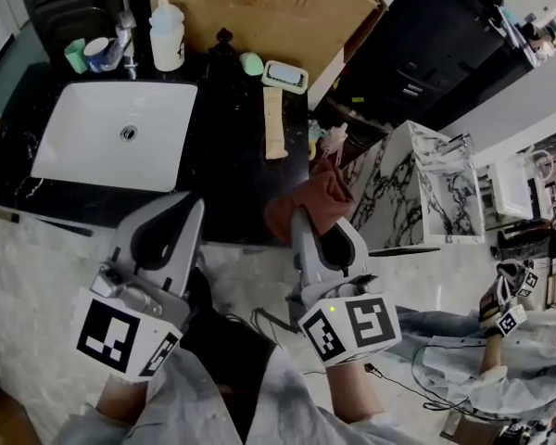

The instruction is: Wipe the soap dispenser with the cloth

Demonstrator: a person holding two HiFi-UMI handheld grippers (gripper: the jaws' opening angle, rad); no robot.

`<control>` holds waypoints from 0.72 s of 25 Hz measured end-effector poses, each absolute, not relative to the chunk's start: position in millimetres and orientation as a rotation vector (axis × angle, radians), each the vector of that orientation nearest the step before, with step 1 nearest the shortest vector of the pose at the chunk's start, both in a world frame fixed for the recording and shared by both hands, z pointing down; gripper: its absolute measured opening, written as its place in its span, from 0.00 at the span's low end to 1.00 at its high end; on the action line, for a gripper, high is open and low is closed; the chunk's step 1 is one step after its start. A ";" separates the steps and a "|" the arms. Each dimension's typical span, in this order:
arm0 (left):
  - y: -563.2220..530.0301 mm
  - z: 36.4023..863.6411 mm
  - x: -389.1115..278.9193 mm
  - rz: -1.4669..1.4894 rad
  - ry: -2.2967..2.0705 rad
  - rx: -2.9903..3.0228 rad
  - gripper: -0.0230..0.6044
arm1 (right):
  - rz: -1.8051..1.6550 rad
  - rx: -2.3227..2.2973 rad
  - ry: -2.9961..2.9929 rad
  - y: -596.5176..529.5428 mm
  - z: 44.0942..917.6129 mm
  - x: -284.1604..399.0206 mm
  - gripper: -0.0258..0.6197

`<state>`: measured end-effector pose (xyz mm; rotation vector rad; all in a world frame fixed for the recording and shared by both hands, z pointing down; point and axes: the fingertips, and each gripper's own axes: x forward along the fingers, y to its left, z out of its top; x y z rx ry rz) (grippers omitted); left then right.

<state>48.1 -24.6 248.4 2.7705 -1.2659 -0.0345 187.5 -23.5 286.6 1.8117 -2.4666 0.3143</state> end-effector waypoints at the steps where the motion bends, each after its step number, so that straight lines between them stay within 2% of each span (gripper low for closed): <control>1: -14.9 248.2 50.7 -0.041 -1.271 2.764 0.04 | 0.313 1.809 -2.471 -13.1 286.6 190.6 0.16; 9: 41.3 239.1 58.3 -0.031 -1.315 2.758 0.04 | 0.330 1.790 -2.521 45.0 281.7 197.6 0.16; 18: 55.2 219.6 50.6 -0.064 -1.313 2.778 0.04 | 0.275 1.795 -2.550 61.3 261.1 183.0 0.16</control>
